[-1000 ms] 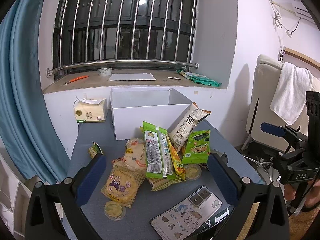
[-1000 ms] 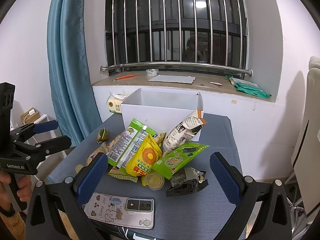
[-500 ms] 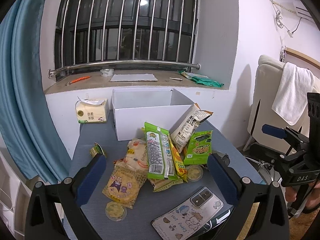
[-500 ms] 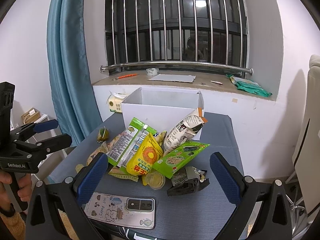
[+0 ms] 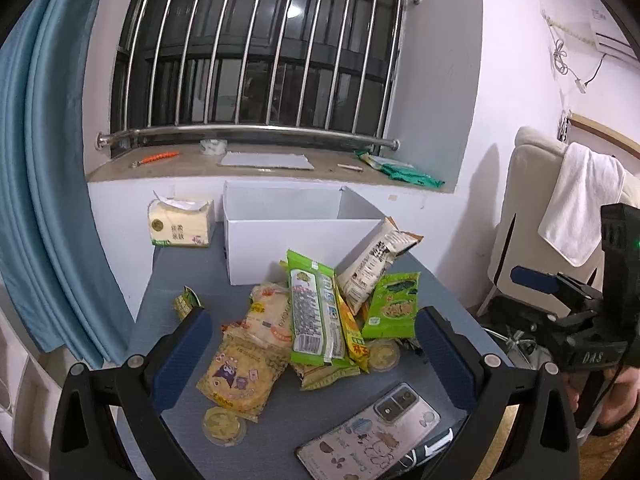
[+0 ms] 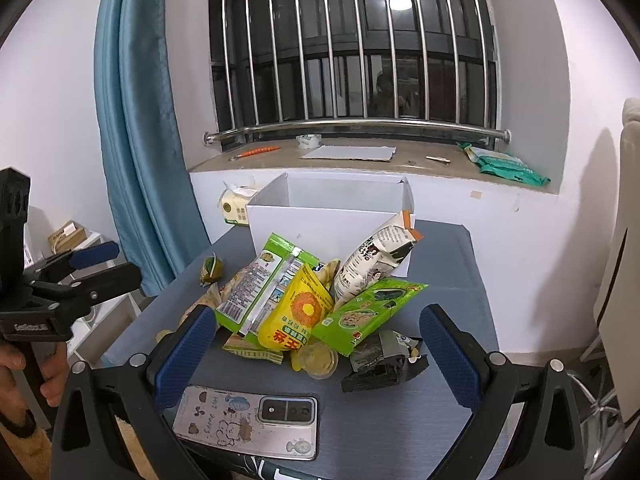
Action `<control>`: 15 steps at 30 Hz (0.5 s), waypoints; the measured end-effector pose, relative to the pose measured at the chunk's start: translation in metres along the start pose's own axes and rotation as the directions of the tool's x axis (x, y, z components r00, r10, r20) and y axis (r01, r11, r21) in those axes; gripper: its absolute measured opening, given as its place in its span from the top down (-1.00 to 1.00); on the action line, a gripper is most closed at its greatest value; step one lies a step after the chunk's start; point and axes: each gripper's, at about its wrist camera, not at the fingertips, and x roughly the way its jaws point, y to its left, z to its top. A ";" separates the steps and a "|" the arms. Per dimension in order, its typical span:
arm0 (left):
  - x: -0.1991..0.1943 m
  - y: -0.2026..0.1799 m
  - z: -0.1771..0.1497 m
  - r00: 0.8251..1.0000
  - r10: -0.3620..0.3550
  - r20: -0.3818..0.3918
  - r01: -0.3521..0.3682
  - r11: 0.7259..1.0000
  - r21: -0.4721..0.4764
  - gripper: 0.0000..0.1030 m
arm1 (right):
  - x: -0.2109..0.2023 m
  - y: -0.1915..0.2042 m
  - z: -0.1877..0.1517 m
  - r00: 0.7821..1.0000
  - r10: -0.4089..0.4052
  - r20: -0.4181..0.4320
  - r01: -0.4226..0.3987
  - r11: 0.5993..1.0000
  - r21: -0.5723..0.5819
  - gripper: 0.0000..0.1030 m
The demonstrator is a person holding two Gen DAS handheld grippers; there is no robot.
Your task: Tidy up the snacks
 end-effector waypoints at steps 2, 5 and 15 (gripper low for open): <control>-0.002 -0.001 -0.004 0.999 0.006 0.039 -0.007 1.000 0.019 -1.00 | 0.005 -0.006 0.002 1.000 0.014 -0.003 -0.014 0.999 0.029 -1.00; 0.001 0.001 -0.007 1.000 0.002 0.025 -0.002 1.000 0.002 -1.00 | 0.015 -0.016 0.004 0.999 0.037 -0.011 -0.036 0.996 0.076 -1.00; 0.001 0.009 -0.020 0.999 -0.030 -0.028 0.030 0.999 0.011 -1.00 | 0.113 -0.068 0.028 0.995 0.023 -0.098 -0.009 0.989 0.148 -1.00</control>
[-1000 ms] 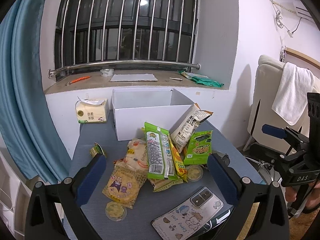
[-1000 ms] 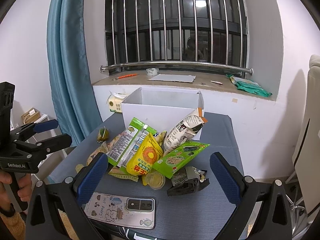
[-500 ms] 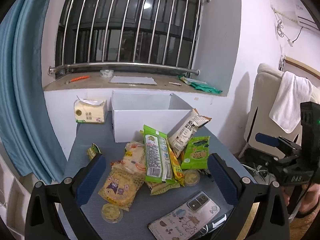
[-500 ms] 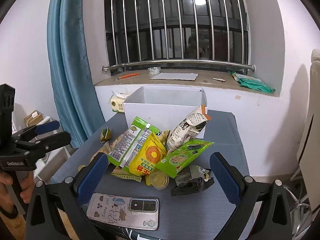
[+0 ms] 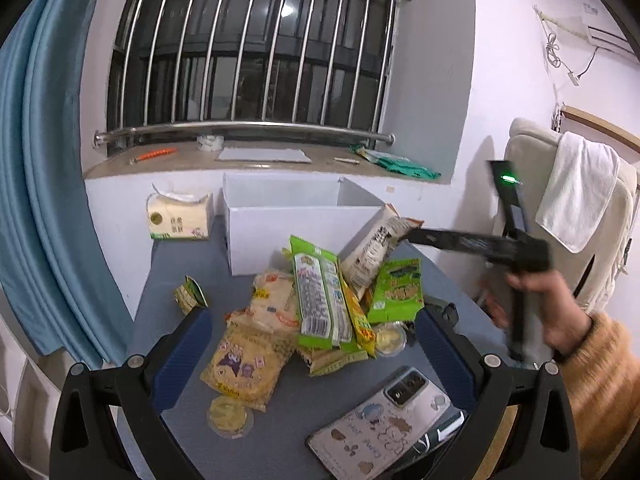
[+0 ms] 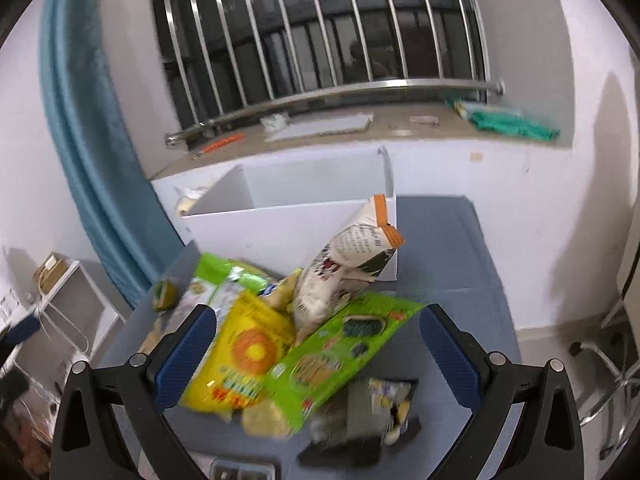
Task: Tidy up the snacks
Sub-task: 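Grasp the white-orange snack bag with the right tool while left grasps small green garlic packet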
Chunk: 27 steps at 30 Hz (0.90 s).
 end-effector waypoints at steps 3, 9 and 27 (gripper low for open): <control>-0.002 0.000 -0.002 1.000 -0.028 -0.005 0.028 1.000 0.007 -1.00 | 0.031 -0.008 0.011 1.000 0.000 -0.030 0.000 1.000 0.014 -1.00; -0.003 -0.001 -0.007 1.000 -0.018 -0.006 0.018 0.999 0.042 -0.99 | 0.085 -0.017 0.030 0.991 0.027 -0.131 -0.013 0.994 0.106 -1.00; 0.012 0.053 -0.012 0.997 -0.064 -0.044 0.056 0.986 -0.156 -0.99 | 0.079 -0.038 0.042 0.991 0.077 -0.106 -0.051 0.973 0.227 0.24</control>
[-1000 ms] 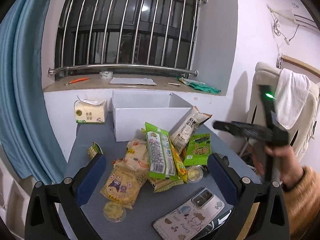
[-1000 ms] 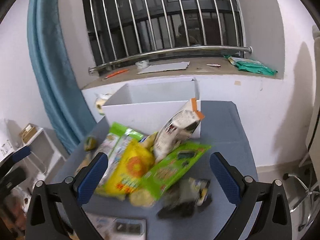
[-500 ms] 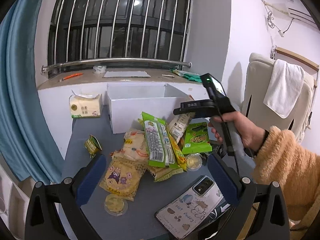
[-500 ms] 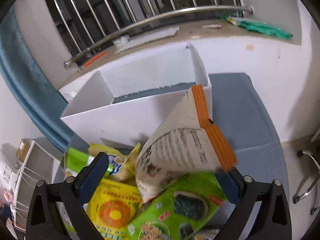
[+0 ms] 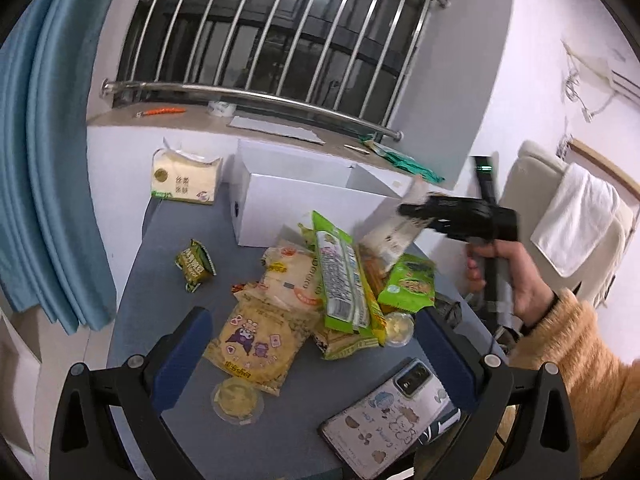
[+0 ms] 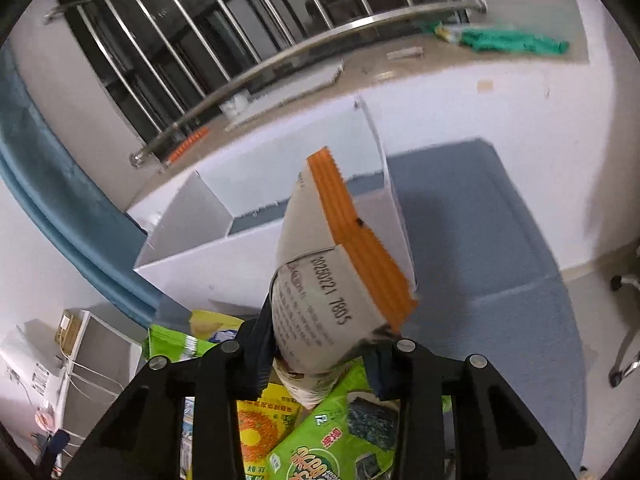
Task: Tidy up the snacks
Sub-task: 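Grasp the white-orange snack bag with the right tool while left grasps small green garlic packet, then carry both held packets into the white box and open both tools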
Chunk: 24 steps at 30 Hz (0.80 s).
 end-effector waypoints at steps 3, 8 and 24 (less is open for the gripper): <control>0.013 0.015 0.009 1.000 -0.012 -0.018 0.011 0.999 -0.049 -0.99 | -0.021 0.002 0.006 0.997 0.034 0.068 -0.034 0.999 -0.004 0.25; 0.054 0.053 0.025 0.994 0.010 -0.106 -0.027 0.986 -0.164 -0.99 | -0.063 0.013 0.010 0.980 0.113 0.166 -0.113 0.994 -0.006 0.25; 0.186 0.125 0.039 0.912 0.234 -0.336 -0.279 0.956 -0.091 0.09 | -0.148 0.037 -0.064 0.941 0.214 0.261 -0.196 0.976 -0.091 0.25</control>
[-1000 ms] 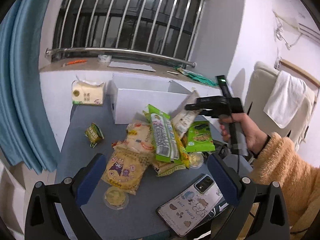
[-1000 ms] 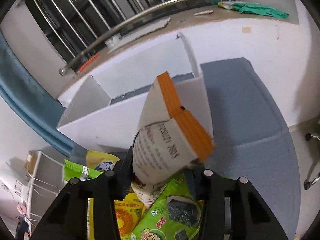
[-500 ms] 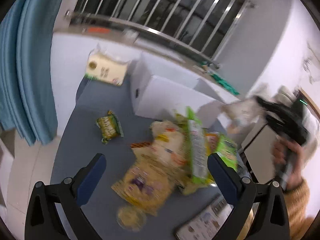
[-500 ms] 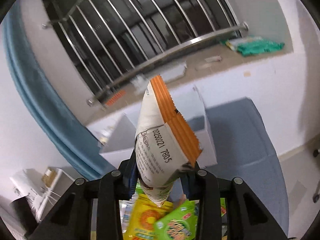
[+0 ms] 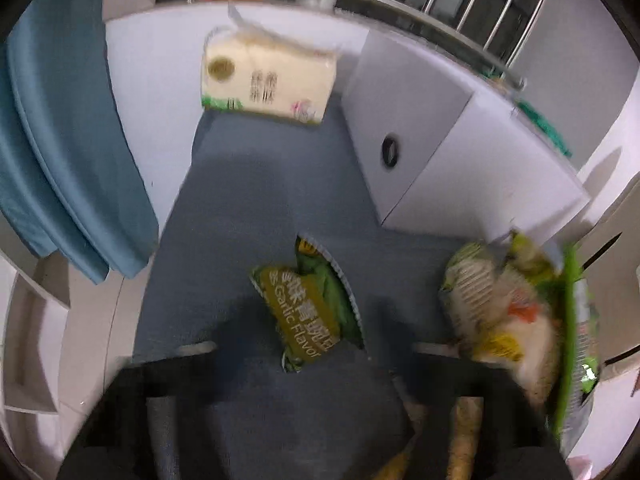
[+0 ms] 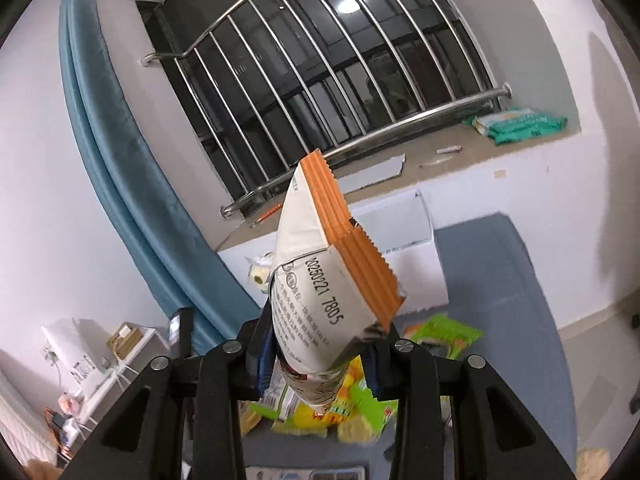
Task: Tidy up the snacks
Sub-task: 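Carry both held packets into the white box and open both tools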
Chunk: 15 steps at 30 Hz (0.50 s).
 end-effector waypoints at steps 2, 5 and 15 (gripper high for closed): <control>-0.004 0.006 -0.001 1.000 -0.014 0.002 0.014 0.999 -0.030 0.22 | 0.000 -0.002 -0.006 1.000 -0.001 -0.006 0.001 1.000 0.007 0.25; -0.017 0.006 -0.005 0.998 -0.034 0.046 0.035 0.999 -0.035 0.25 | 0.001 -0.001 -0.011 1.000 -0.020 -0.015 0.020 1.000 -0.007 0.25; -0.100 -0.054 0.036 0.954 -0.172 0.244 0.140 0.979 0.145 0.25 | 0.034 -0.006 0.013 0.999 0.003 -0.039 -0.002 1.000 0.005 0.25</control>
